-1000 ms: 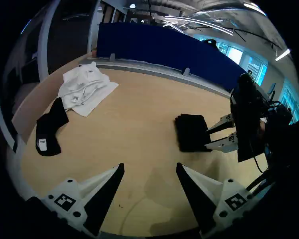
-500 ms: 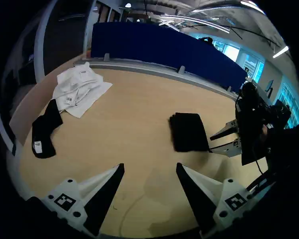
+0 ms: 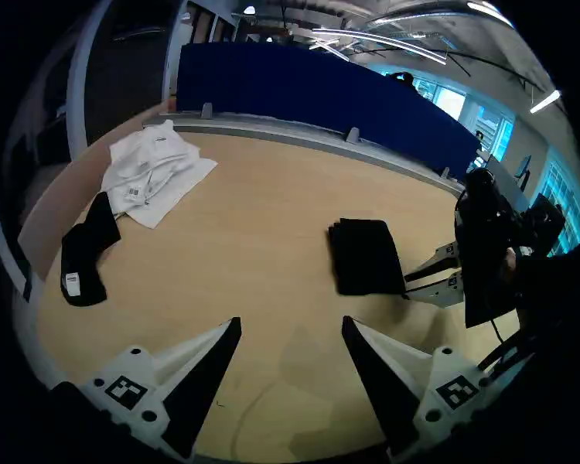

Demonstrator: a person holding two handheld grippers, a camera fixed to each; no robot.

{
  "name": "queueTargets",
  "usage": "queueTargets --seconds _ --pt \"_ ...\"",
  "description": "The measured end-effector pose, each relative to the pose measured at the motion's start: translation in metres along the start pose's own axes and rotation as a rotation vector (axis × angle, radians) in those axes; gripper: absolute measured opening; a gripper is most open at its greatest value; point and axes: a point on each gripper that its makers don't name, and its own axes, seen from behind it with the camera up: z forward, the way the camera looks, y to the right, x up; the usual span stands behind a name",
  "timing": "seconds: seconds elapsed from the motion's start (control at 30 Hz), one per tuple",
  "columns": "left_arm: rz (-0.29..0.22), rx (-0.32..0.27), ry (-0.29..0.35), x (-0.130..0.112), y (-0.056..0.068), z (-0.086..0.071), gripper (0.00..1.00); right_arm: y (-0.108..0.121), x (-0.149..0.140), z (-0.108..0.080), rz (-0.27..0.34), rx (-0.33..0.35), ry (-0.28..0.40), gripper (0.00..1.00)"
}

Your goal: Fold towel

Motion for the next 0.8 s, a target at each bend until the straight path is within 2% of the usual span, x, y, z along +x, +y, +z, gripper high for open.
queueTargets --seconds 0.3,0.63,0.8 --pt "0.002 0.002 0.001 0.0010 0.0011 0.0007 0.97 -0.0011 -0.0026 0.0042 0.005 -0.018 -0.001 0.45" --pt "0.004 0.000 0.003 0.0038 0.0009 0.0006 0.97 0.0027 -0.0040 0.0063 0.013 -0.032 0.000 0.16" --pt "0.003 0.000 0.003 0.0040 0.0005 0.0012 0.97 0.0029 -0.0019 0.0067 0.020 -0.022 0.008 0.07"
